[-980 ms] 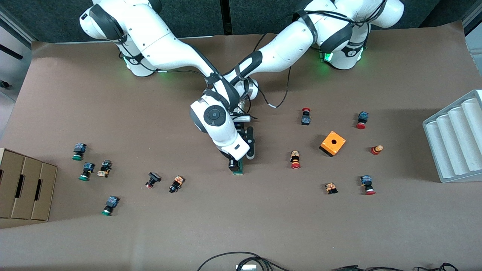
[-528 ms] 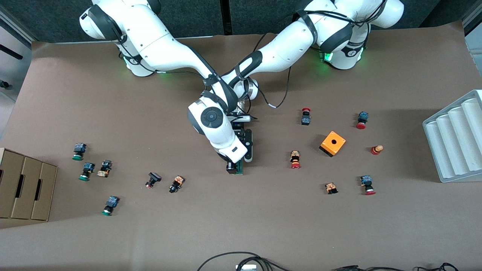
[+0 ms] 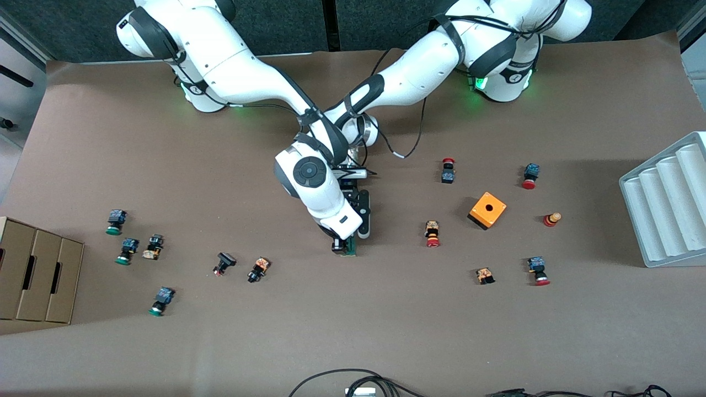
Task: Close load switch with both arms
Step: 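Push the white lever toward the switch's closed position with the right gripper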
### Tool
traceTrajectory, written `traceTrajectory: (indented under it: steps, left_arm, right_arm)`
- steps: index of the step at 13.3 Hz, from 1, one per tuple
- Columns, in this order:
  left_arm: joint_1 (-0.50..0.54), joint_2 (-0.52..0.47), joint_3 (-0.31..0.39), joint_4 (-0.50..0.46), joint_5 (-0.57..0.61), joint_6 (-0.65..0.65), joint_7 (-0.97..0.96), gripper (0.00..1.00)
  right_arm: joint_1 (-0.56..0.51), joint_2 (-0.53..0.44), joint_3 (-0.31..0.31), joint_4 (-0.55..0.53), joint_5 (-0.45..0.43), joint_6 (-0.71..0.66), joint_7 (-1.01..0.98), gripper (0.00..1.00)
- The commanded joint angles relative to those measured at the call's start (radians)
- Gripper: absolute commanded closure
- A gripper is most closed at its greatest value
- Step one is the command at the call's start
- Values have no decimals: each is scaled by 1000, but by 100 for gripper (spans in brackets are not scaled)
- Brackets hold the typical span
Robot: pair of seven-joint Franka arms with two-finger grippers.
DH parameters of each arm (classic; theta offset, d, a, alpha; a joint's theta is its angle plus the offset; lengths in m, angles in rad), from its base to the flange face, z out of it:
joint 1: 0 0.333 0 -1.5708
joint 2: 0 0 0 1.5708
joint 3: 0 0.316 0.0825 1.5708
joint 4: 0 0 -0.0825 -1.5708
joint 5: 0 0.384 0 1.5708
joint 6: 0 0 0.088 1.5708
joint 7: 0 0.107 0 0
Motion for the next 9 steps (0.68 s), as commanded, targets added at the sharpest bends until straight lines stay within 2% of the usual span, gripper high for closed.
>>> traceTrajectory:
  steps: [1, 4, 9]
  left_arm:
    - [-16, 12, 8, 9, 10, -8, 1, 26]
    - [-16, 11, 8, 7, 10, -10, -5, 26]
    - [-16, 11, 8, 7, 10, -10, -5, 26]
  right_arm:
    - [-9, 6, 2, 16, -20, 15, -8, 41]
    - [-9, 4, 2, 16, -22, 17, -6, 48]
    - [-7, 6, 5, 9, -20, 95, 3, 52]
